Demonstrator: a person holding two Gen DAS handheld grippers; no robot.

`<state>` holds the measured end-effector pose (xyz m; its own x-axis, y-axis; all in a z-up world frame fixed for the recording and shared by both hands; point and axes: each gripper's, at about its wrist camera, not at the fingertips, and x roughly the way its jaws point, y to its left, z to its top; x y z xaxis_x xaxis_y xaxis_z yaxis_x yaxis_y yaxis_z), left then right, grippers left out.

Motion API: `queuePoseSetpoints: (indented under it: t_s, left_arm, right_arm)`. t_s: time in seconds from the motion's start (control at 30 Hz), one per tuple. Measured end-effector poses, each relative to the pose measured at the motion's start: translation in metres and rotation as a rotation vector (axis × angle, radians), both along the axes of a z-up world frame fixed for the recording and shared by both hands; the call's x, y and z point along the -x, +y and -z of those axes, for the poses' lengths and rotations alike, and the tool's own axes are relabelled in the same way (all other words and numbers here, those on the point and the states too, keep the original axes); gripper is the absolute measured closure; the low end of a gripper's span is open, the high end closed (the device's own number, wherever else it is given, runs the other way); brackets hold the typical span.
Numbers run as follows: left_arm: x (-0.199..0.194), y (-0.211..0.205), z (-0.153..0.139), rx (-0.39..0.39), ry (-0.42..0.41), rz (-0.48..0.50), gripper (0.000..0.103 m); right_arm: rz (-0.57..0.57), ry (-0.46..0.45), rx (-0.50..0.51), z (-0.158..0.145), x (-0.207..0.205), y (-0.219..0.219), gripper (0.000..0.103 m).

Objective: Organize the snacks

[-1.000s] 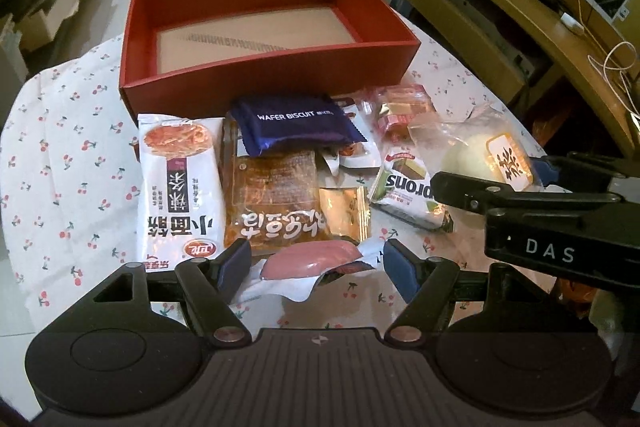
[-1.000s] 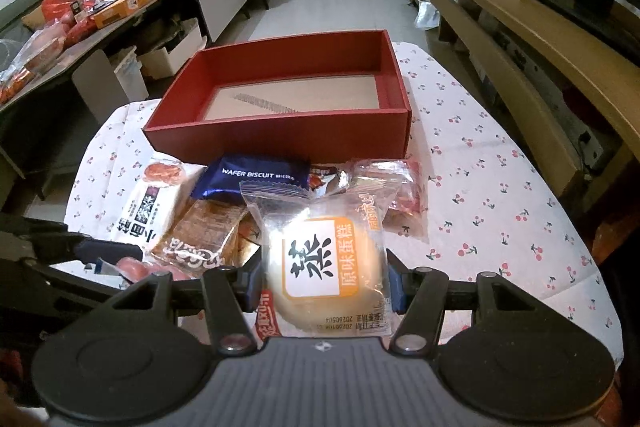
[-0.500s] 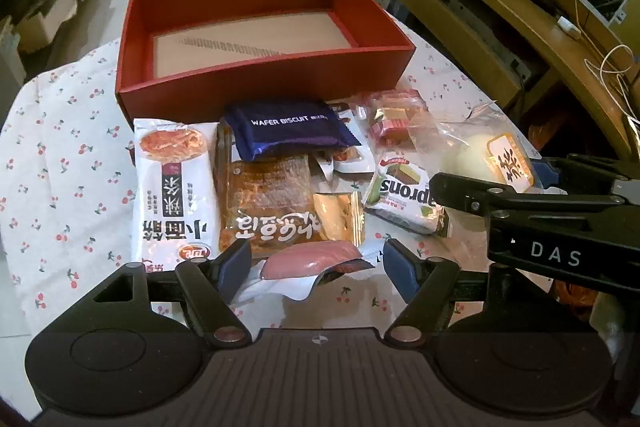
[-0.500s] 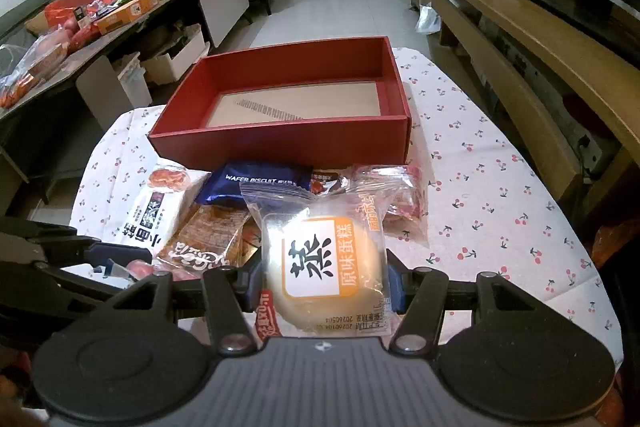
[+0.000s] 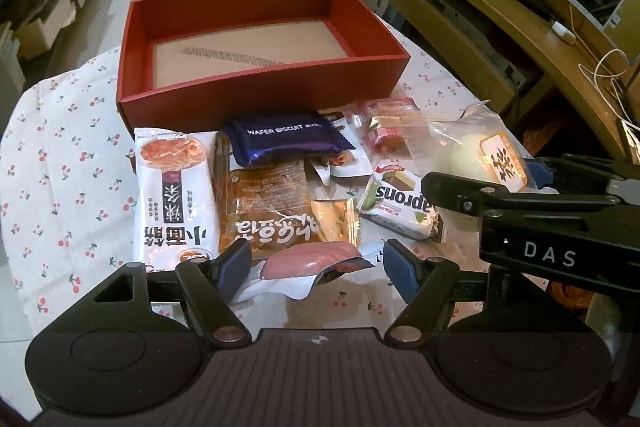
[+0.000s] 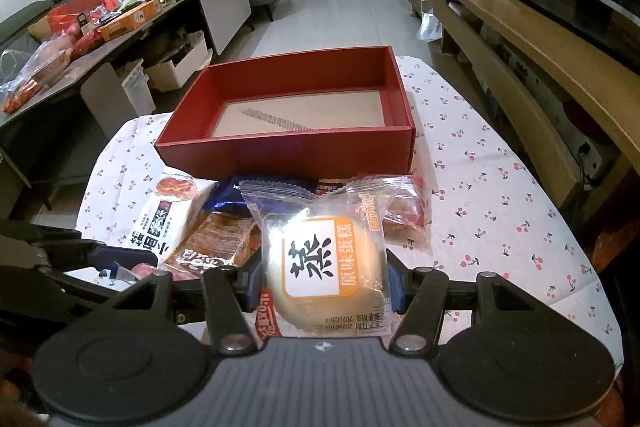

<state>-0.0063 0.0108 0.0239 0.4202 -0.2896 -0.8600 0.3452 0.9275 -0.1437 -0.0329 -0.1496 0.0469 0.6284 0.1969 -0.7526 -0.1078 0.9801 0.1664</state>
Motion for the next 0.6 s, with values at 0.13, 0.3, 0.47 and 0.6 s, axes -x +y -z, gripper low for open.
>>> queuePoseSetpoints:
  t_s: [0.13,0.3,0.47,0.6]
  left_arm:
    - [0.0006,0.0002,-0.001,0.002,-0.001,0.001,0.025]
    - [0.001,-0.0003,-0.0025,0.005,-0.004,0.004,0.025]
    - [0.0017,0.0018,-0.007,0.018,-0.015,-0.003,0.025]
    - [0.0005,0.0053,-0.0094,0.028,-0.017,-0.015,0.025]
  right_arm:
    - [-0.001,-0.004,-0.001,-0.0009,0.0002,0.0005,0.04]
    - [-0.004,-0.008,-0.003,-0.0027,0.0013,0.001,0.04]
    - [0.004,-0.017,-0.015,-0.006,0.0024,-0.0017,0.04]
    - [0.015,-0.019,-0.018,-0.0069,0.002,-0.0035,0.04]
